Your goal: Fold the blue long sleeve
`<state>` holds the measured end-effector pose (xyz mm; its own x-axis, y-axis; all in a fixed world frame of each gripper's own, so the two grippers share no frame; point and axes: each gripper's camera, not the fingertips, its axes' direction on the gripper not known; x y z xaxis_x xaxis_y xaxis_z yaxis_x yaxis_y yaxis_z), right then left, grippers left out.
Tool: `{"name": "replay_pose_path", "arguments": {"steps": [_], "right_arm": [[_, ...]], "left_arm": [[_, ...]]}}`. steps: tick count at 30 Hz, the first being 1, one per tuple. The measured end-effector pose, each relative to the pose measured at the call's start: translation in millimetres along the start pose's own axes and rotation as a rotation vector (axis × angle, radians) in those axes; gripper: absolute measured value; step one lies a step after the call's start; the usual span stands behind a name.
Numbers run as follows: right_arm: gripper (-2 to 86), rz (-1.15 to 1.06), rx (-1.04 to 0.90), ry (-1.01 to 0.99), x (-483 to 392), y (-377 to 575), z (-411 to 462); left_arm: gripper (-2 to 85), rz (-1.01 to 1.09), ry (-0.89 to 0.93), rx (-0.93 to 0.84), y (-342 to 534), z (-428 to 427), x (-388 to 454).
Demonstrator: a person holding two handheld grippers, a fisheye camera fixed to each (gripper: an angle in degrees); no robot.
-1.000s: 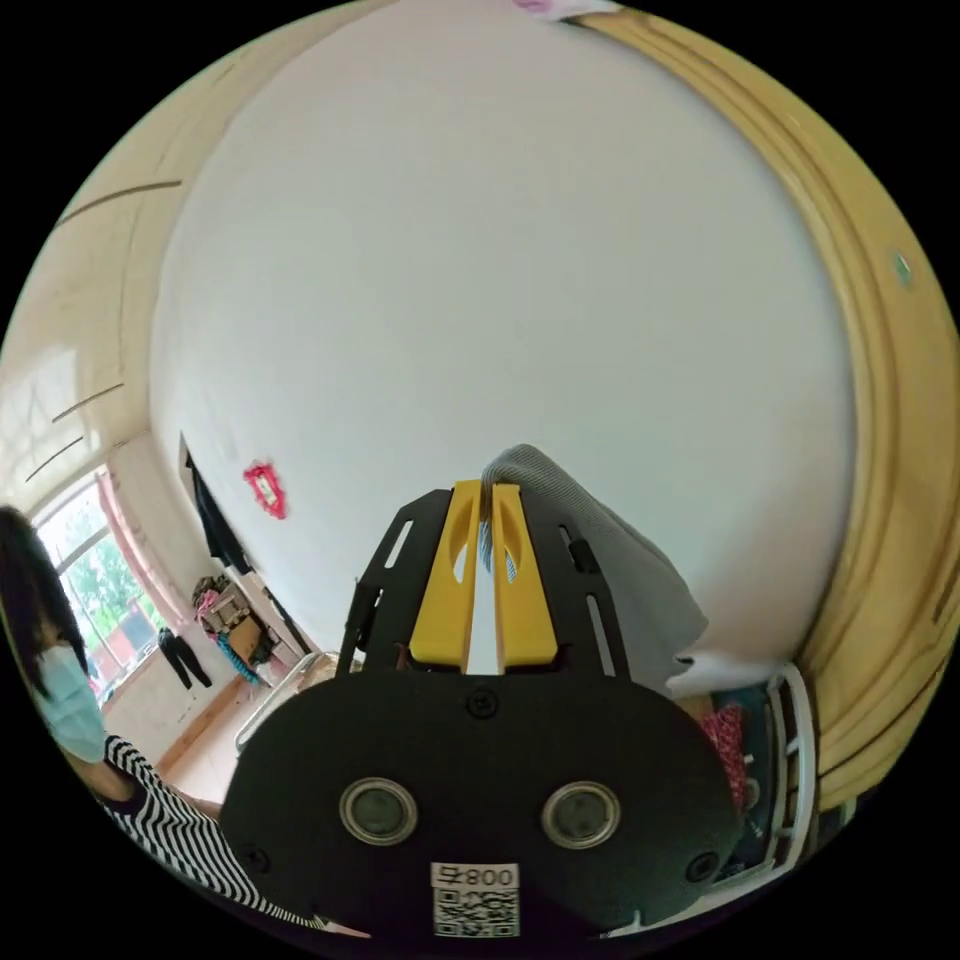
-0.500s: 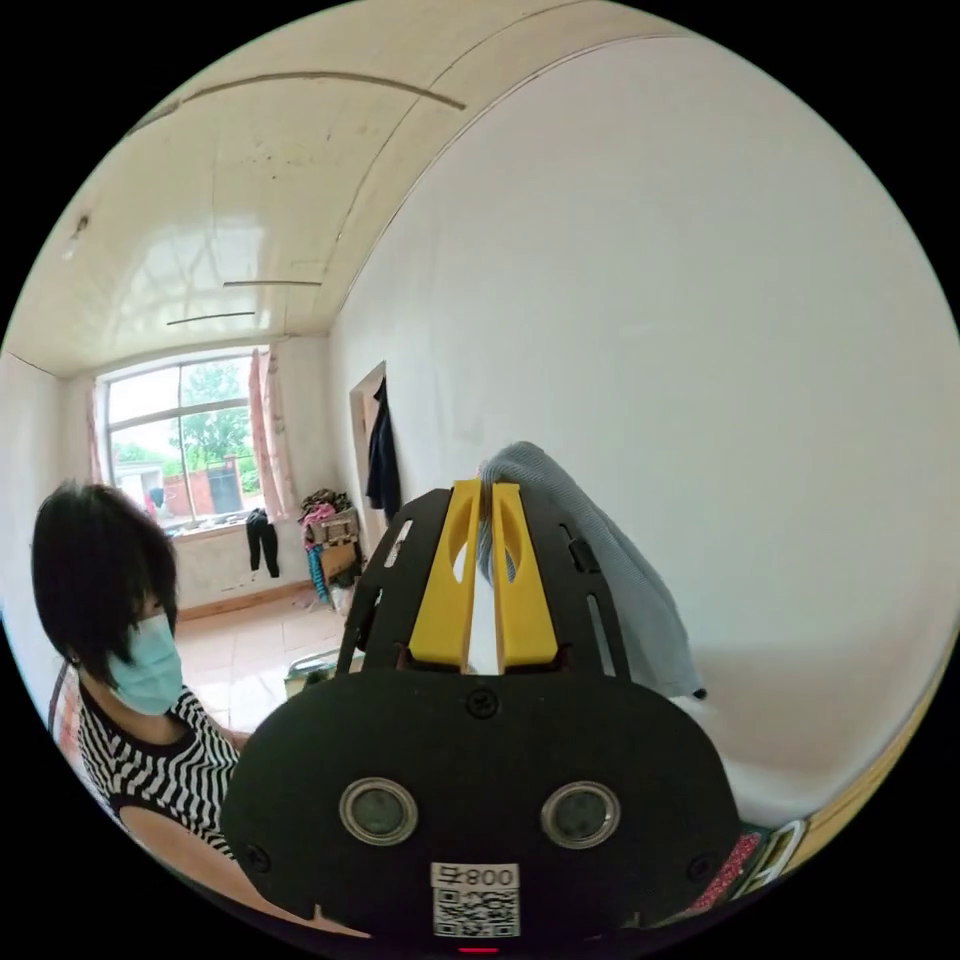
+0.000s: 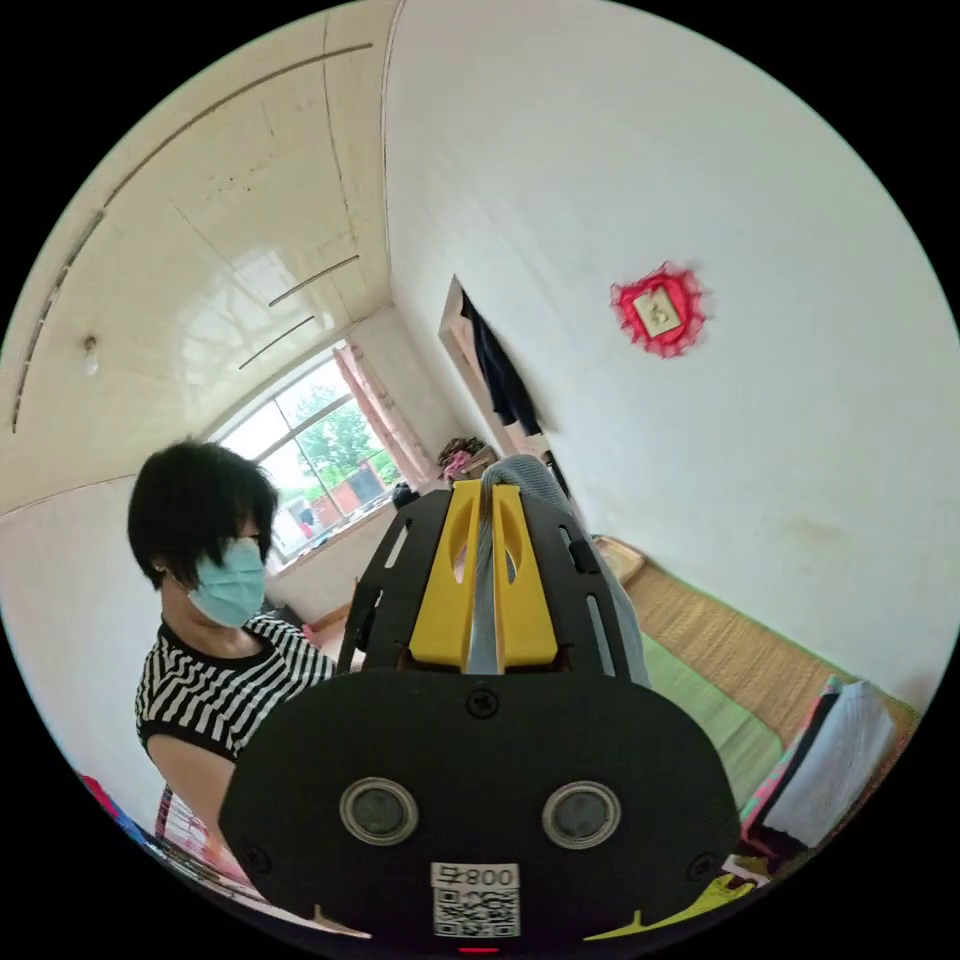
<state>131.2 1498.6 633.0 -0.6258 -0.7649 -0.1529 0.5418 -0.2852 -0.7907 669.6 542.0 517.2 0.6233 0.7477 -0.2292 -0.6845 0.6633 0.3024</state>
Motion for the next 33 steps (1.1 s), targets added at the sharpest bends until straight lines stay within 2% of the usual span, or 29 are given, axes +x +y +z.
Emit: {"name": "replay_pose_path", "arguments": {"steps": [4, 7, 11, 15, 19, 21, 28, 30, 33], "right_arm": [[1.3, -0.012, -0.029, -0.155, -27, 27, 80], [1.3, -0.046, -0.076, -0.223, -53, 38, 130], [1.3, -0.113, -0.149, -0.240, -84, 45, 182], [1.4, -0.175, -0.193, -0.252, -108, 51, 231], [1.3, -0.218, -0.214, -0.269, -119, 58, 266], [1.3, -0.234, -0.211, -0.267, -122, 58, 276], [1.4, -0.287, -0.189, -0.267, -117, 53, 302], [1.4, -0.296, -0.186, -0.266, -112, 52, 308], [1.4, -0.304, -0.183, -0.259, -99, 52, 317]], "left_arm": [[10.4, -0.087, 0.082, -0.132, 28, -18, 17], [12.2, -0.127, 0.176, -0.111, 50, -40, 39], [13.2, -0.179, 0.211, -0.024, 78, -79, 75], [13.7, -0.184, 0.211, -0.014, 91, -104, 116], [13.9, -0.194, 0.123, -0.088, 93, -126, 155], [14.0, -0.219, 0.104, -0.050, 95, -141, 168], [16.9, -0.263, -0.143, 0.102, 102, -221, 236], [16.2, -0.282, -0.106, 0.123, 102, -235, 242], [7.4, -0.282, 0.177, 0.143, 97, -245, 248]]}}
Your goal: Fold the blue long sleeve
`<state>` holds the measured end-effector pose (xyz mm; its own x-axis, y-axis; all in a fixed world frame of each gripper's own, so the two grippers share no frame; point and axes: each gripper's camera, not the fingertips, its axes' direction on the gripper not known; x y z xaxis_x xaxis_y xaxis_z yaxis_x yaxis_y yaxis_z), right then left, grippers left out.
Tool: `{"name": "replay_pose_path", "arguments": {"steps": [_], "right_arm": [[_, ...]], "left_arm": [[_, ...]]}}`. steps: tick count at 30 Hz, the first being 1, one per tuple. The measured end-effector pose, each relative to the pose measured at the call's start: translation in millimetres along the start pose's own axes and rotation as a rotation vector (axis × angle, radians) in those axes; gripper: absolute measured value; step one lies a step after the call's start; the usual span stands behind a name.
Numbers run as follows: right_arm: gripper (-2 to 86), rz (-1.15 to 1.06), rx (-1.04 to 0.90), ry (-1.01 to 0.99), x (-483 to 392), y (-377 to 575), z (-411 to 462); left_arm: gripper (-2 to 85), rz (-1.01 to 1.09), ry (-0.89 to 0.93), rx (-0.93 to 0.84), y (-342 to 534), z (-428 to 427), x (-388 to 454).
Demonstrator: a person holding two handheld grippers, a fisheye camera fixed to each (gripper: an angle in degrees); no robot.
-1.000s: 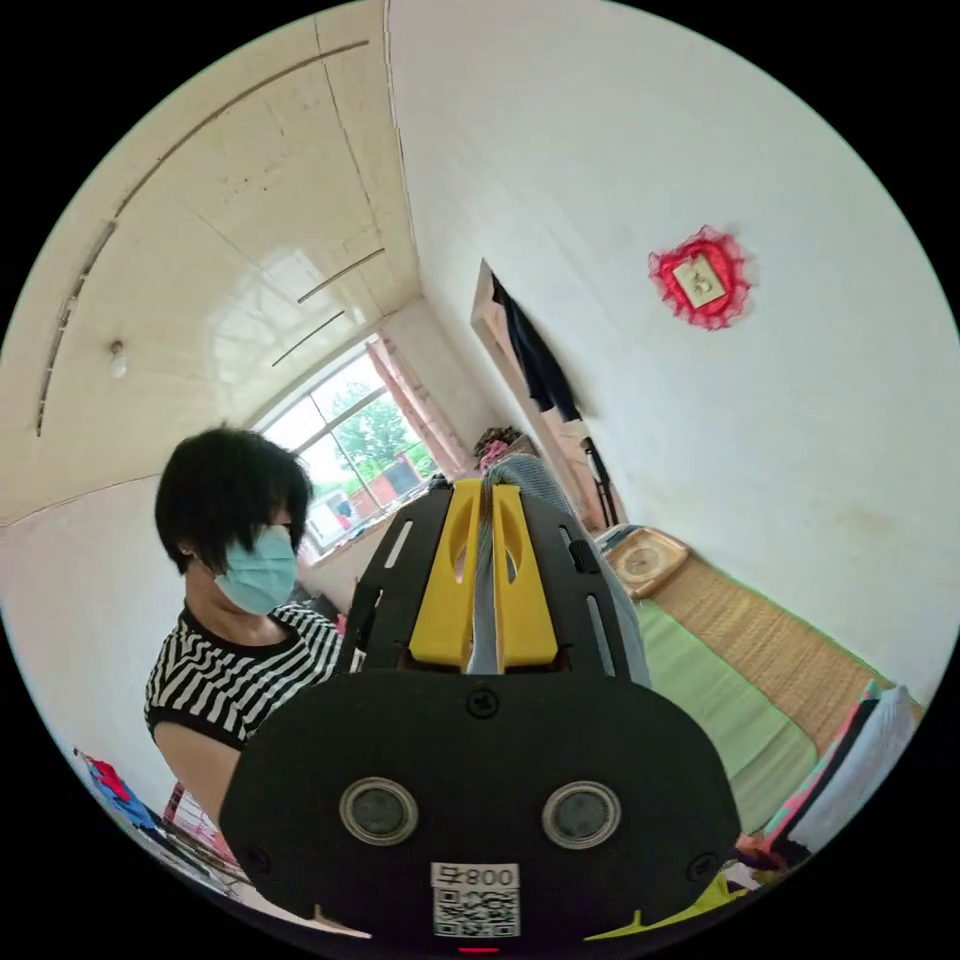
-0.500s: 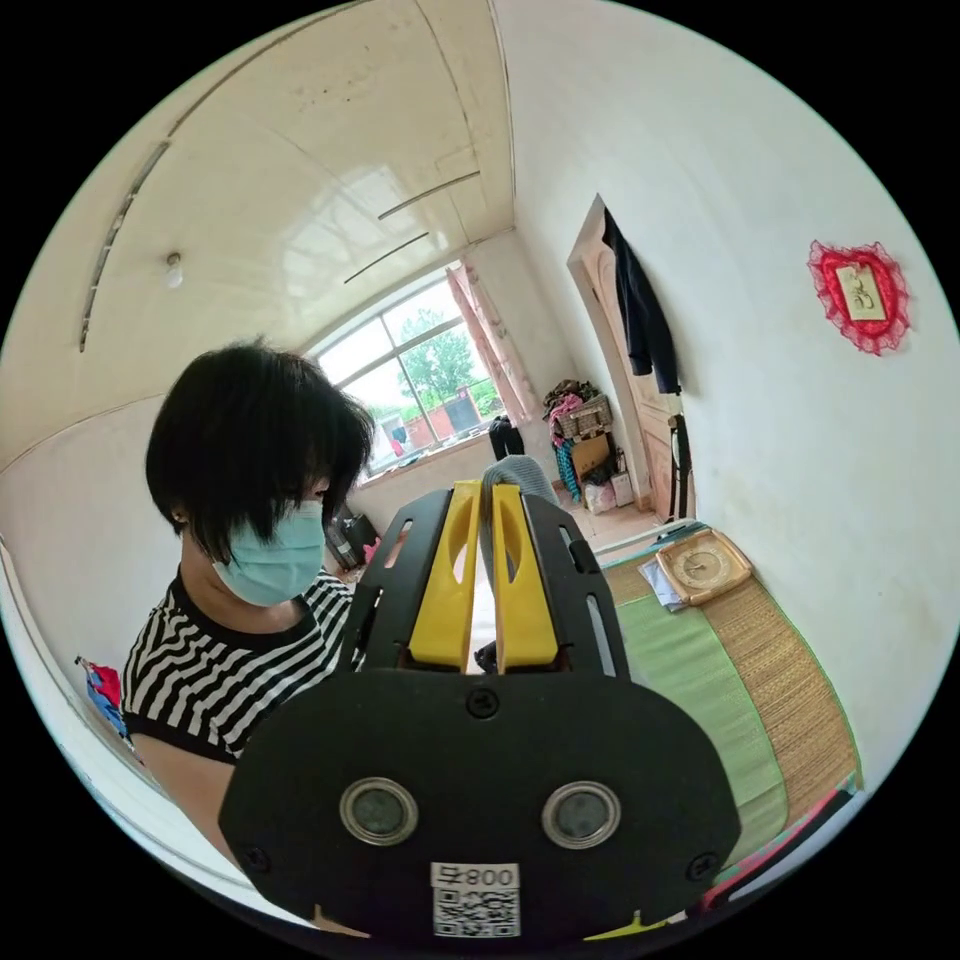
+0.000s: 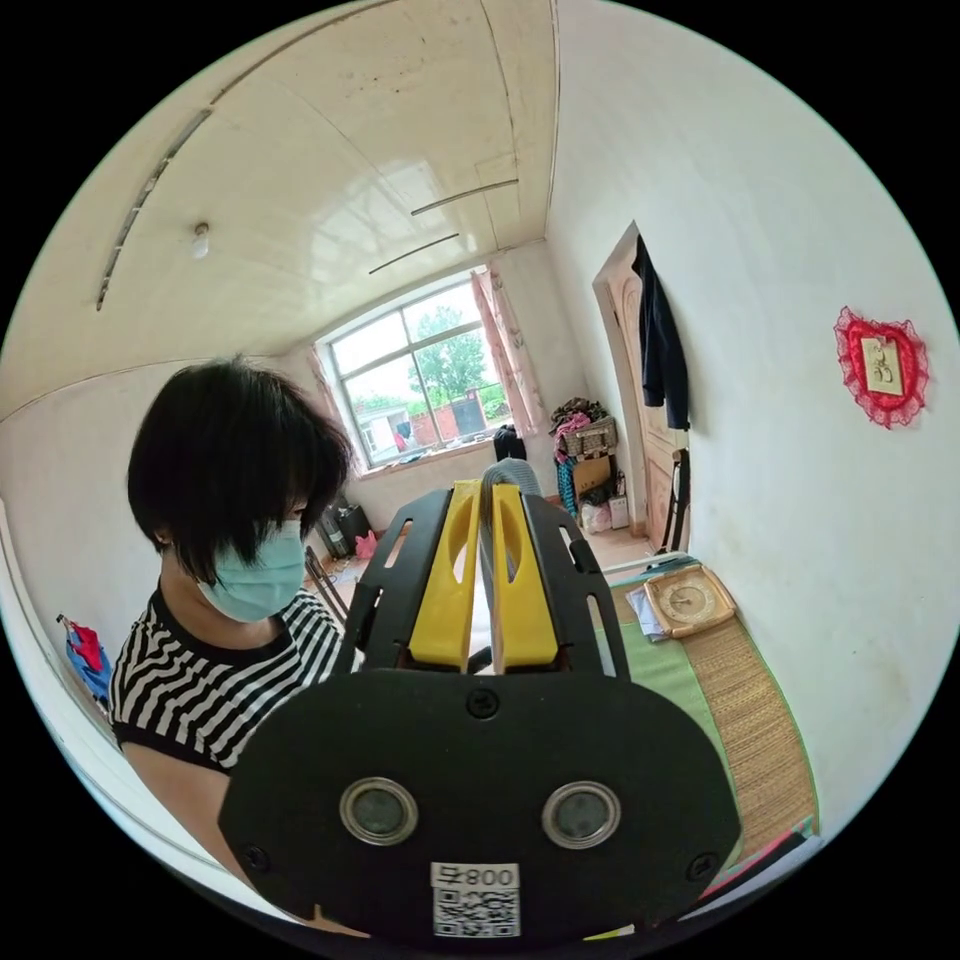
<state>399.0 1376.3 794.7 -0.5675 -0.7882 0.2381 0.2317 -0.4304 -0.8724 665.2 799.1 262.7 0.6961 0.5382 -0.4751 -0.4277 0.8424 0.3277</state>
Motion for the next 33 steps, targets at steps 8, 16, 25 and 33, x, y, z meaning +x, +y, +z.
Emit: {"name": "replay_pose_path", "arguments": {"steps": [8, 16, 25, 33], "right_arm": [[1.4, 0.090, 0.066, 0.053, 66, 28, -24], [1.3, 0.061, 0.181, 0.168, 109, 78, -104], [1.3, -0.074, 0.325, 0.218, 145, 130, -178], [1.4, 0.049, 0.304, 0.266, 291, 155, -193]], "left_arm": [[1.7, 0.047, 0.059, 0.216, 0, -97, 82], [1.1, 0.326, -0.247, 0.412, -28, -218, 218], [1.1, 0.657, -0.412, 0.507, -77, -273, 349], [1.3, 0.673, -0.629, 0.412, -174, -285, 348]]}}
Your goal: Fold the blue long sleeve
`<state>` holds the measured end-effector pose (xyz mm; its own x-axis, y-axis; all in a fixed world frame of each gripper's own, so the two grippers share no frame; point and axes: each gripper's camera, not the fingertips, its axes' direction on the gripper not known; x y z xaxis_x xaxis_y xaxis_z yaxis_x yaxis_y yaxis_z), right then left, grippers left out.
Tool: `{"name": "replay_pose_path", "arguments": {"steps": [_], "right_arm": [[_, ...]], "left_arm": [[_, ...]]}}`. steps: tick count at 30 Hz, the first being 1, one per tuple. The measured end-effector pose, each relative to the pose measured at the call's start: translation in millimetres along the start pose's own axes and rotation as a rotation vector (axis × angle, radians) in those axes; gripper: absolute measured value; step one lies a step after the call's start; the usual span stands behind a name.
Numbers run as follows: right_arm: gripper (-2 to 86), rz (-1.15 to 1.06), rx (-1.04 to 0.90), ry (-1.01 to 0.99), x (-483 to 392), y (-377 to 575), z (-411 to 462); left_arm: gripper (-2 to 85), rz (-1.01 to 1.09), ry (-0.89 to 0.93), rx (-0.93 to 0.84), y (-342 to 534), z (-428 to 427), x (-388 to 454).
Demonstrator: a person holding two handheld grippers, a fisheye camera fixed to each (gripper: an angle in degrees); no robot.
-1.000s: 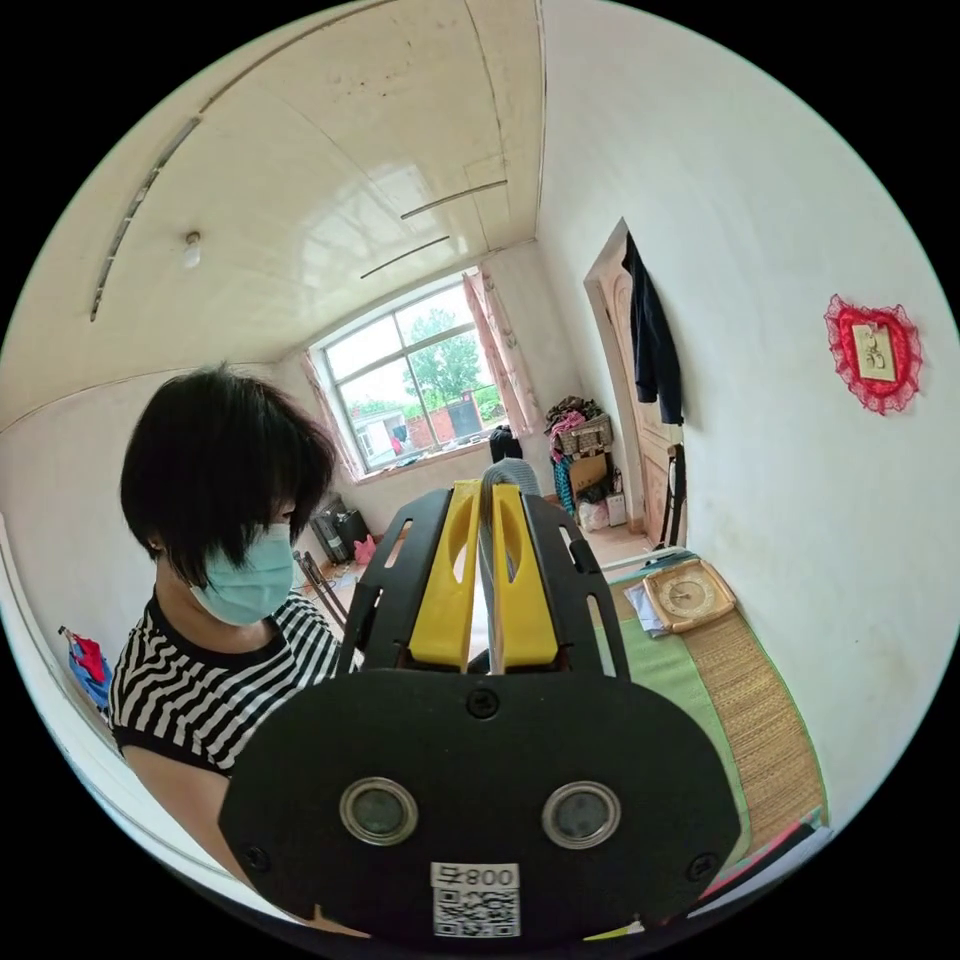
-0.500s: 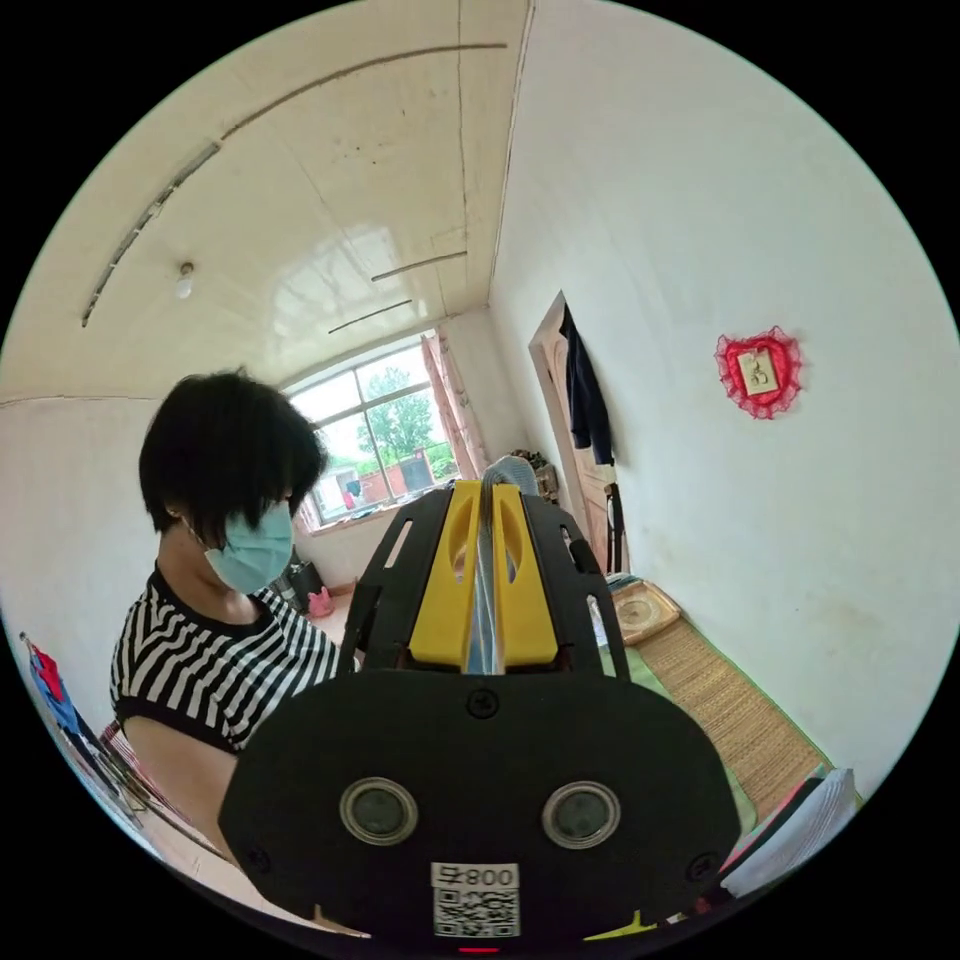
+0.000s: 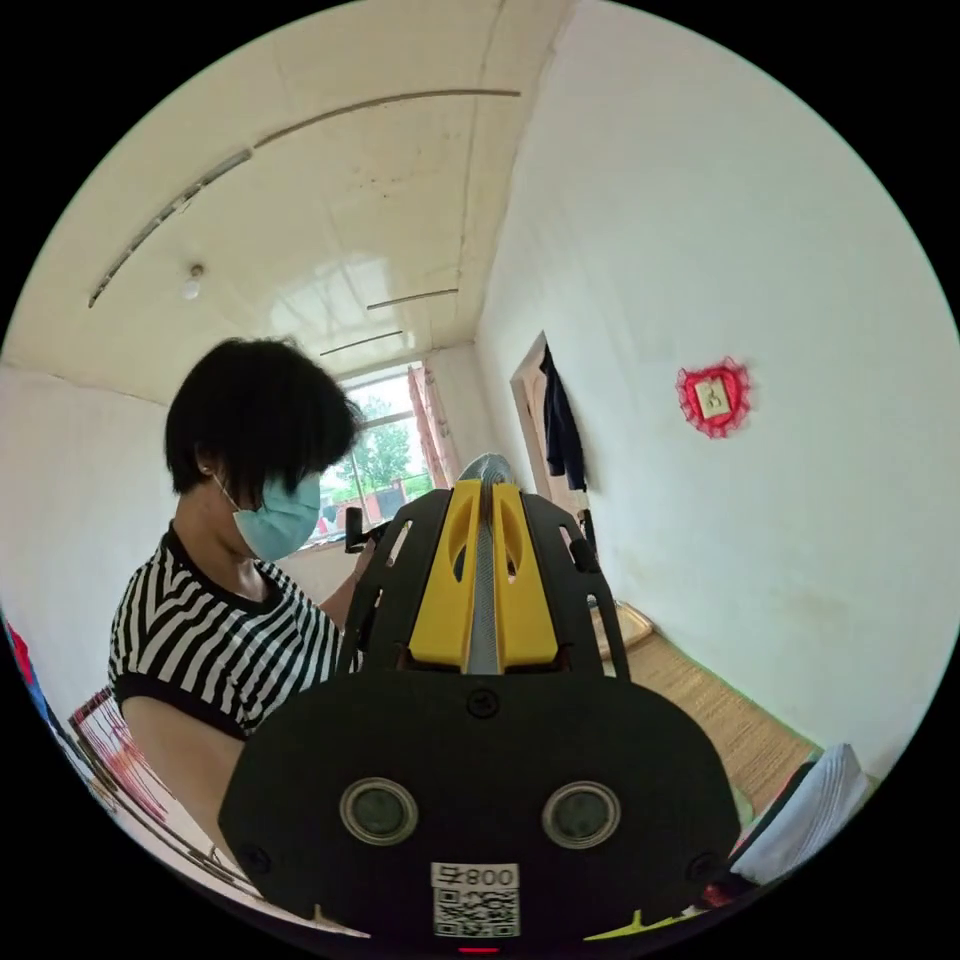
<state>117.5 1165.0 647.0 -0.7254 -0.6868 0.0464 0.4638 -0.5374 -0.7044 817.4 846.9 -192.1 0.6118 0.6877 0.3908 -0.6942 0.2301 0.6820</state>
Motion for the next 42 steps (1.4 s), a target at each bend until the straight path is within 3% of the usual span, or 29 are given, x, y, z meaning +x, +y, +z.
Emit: {"name": "replay_pose_path", "arguments": {"steps": [7, 13, 16, 18, 23, 29, 37, 39, 40, 42], "right_arm": [[1.3, 0.349, -0.256, 0.203, 261, 34, 97], [0.0, 0.753, -0.544, 0.527, 509, 113, 180], [-0.3, 0.912, -0.557, 0.595, 590, 164, 196], [-0.3, 0.942, -0.610, 0.622, 622, 194, 206], [-0.2, 1.036, -0.831, 0.656, 681, 287, 219], [-0.1, 1.254, -0.909, 0.740, 745, 375, 191], [-0.5, 1.270, -0.999, 0.848, 846, 445, 199], [-0.4, 1.252, -1.017, 0.875, 868, 458, 202], [-0.4, 1.238, -1.042, 0.890, 882, 468, 204], [-0.4, 1.211, -1.115, 0.908, 900, 484, 207]], "left_arm": [[2.4, -0.141, -0.025, -0.317, -2, 161, -165], [6.5, -0.411, -0.033, -0.609, 67, 317, -324], [7.2, -0.521, -0.036, -0.707, 110, 354, -380], [7.3, -0.528, -0.031, -0.792, 138, 366, -403], [7.2, -0.672, -0.023, -1.205, 264, 375, -456], [5.3, -0.820, -0.075, -1.385, 345, 378, -510], [0.5, -0.617, -0.198, -1.598, 375, 391, -589], [0.4, -0.589, -0.294, -1.620, 373, 385, -619], [0.3, -0.517, -0.456, -1.656, 368, 379, -641], [0.4, -0.516, -0.603, -1.661, 362, 364, -680]]}}
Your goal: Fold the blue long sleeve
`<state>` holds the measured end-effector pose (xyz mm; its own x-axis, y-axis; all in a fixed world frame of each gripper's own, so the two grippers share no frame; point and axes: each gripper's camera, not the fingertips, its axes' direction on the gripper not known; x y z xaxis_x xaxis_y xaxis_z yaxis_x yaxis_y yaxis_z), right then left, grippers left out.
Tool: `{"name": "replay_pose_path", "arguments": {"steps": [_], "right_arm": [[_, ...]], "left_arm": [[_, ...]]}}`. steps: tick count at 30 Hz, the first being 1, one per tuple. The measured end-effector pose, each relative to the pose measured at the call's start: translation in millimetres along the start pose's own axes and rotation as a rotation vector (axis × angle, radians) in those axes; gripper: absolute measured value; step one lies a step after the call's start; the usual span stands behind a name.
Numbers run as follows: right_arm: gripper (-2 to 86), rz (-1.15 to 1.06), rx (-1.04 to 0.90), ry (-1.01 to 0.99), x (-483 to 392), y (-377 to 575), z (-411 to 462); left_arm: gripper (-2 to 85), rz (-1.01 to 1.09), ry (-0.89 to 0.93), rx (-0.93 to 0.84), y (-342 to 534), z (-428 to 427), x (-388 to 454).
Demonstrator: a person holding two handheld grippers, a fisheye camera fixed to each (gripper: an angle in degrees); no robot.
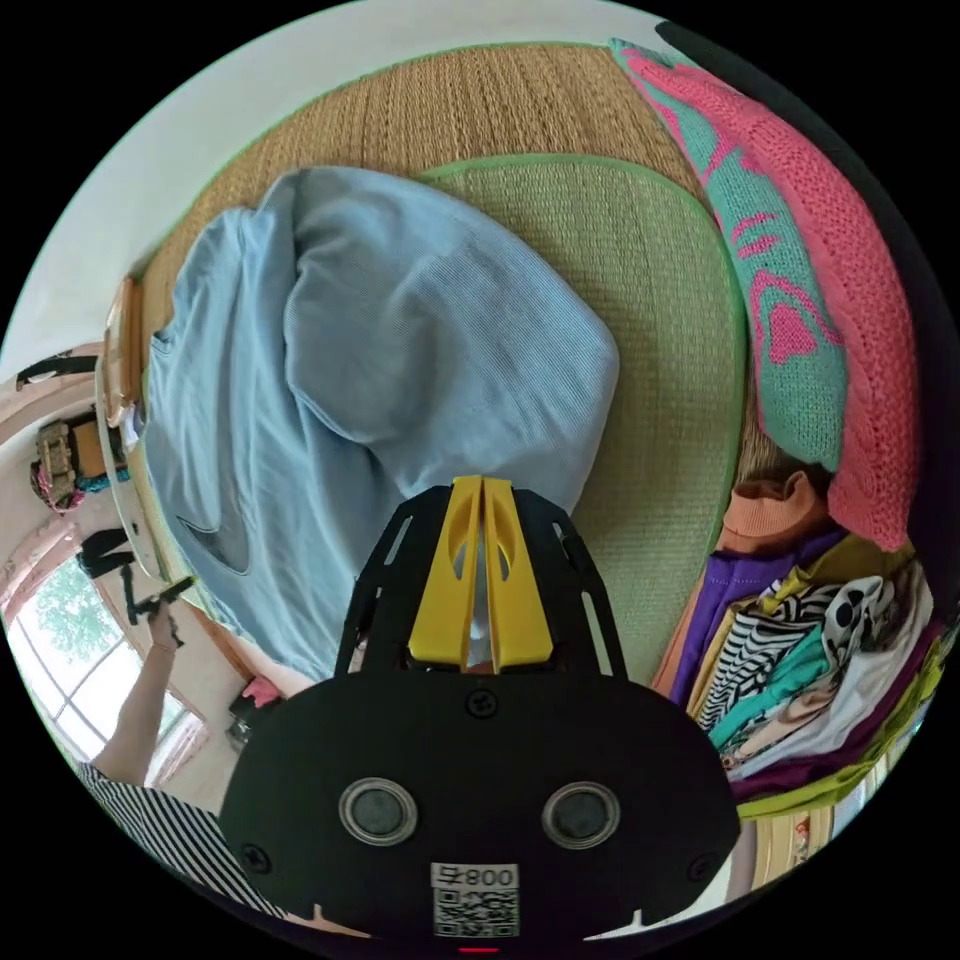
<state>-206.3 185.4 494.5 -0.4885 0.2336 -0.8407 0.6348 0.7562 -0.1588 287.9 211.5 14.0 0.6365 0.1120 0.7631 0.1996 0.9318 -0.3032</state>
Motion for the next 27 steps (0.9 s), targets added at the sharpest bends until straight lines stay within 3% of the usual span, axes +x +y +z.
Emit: {"name": "replay_pose_path", "arguments": {"steps": [2, 5, 9, 10, 15, 20, 24, 27], "right_arm": [[-0.2, -0.039, -0.025, 0.028, 3, -16, 13], [0.6, -0.083, 0.078, 0.011, 10, -26, 2], [7.7, 0.023, 0.270, 0.010, 42, -24, -19], [8.3, 0.055, 0.276, -0.040, 52, -28, -14], [4.4, 0.117, 0.098, -0.177, 69, -69, 37], [1.4, 0.041, 0.129, -0.007, 59, -78, 9], [1.5, 0.047, 0.269, 0.246, 69, -73, -49], [2.6, 0.088, 0.288, 0.287, 83, -84, -55]], "left_arm": [[0.8, -0.112, 0.066, 0.046, -10, -9, -50], [2.0, -0.051, 0.233, 0.123, -10, -9, -66], [4.4, -0.031, 0.295, 0.053, -14, 30, -60], [4.4, -0.043, 0.293, -0.008, -20, 48, -60], [2.2, -0.023, 0.194, 0.010, -34, 54, -83], [1.3, -0.079, 0.148, 0.123, -43, 25, -148], [1.5, -0.184, 0.068, 0.235, -49, -5, -210], [1.9, -0.258, 0.057, 0.284, -56, -9, -244]]}}
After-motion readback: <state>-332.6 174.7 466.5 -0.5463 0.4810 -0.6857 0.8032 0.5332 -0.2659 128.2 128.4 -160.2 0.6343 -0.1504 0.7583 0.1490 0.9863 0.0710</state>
